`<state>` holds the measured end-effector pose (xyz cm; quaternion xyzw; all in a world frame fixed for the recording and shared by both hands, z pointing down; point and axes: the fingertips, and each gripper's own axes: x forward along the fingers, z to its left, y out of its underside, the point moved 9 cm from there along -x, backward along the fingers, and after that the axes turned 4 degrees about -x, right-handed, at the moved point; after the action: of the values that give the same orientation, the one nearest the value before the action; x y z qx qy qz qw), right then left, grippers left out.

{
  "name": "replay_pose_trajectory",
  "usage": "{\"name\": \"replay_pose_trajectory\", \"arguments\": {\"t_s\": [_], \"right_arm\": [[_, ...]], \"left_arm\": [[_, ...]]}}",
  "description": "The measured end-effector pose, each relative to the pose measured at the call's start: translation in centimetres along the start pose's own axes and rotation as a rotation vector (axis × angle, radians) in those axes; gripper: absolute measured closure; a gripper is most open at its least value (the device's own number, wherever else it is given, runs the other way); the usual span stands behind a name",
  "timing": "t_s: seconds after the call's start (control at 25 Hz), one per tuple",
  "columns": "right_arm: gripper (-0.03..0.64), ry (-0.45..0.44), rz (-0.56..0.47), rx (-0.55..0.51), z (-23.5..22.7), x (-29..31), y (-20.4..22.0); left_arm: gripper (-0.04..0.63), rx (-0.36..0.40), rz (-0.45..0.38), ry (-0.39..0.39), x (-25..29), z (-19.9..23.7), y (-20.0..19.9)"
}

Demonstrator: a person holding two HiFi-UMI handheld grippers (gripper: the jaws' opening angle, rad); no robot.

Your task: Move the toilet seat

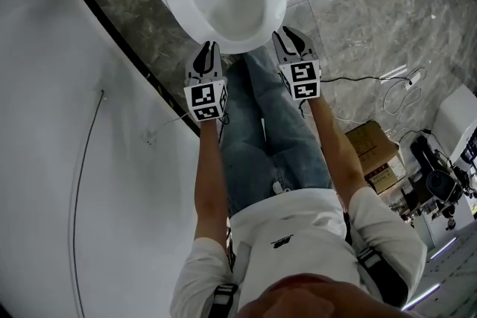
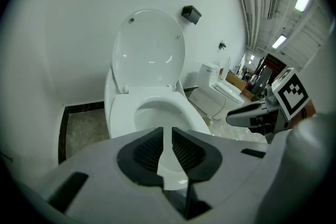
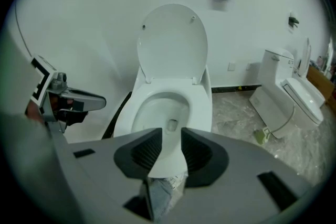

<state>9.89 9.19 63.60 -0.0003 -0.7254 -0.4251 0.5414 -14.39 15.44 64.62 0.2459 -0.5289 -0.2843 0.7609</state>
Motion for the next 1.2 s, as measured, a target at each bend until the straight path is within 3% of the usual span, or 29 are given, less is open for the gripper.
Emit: {"name": "replay_pose_trajectory", "arguments": {"t_s": [0.16,0.24,0.8,1.04,1.2], "right_arm": [[0.491,0.000,0.034,0.037,-0.1,1.6,1.6],[0.487,-0.002,0.050,0.063,-0.1,2.3,2.4],[0.409,0.006,0.178,0.156,0.0,6.7,7.4],[0.344,-0.013,0.177,0.312,-0.5,7.6,9.0],[0.321,-0.066,0.187,0.433,-0.7,8.4,9.7]], "left_arm": [[0.553,-0.030,0.036,-0.020,1.0,0.9,1.8],[0.485,-0.049,0.057,-0.039,1.4,1.6,2.7],[0.361,-0.183,0.189,-0.097,4.0,4.2,8.2],[0.304,-0.228,0.235,-0.088,4.8,4.5,9.3],[0.268,-0.296,0.274,-0.082,5.4,5.0,10.2]]}}
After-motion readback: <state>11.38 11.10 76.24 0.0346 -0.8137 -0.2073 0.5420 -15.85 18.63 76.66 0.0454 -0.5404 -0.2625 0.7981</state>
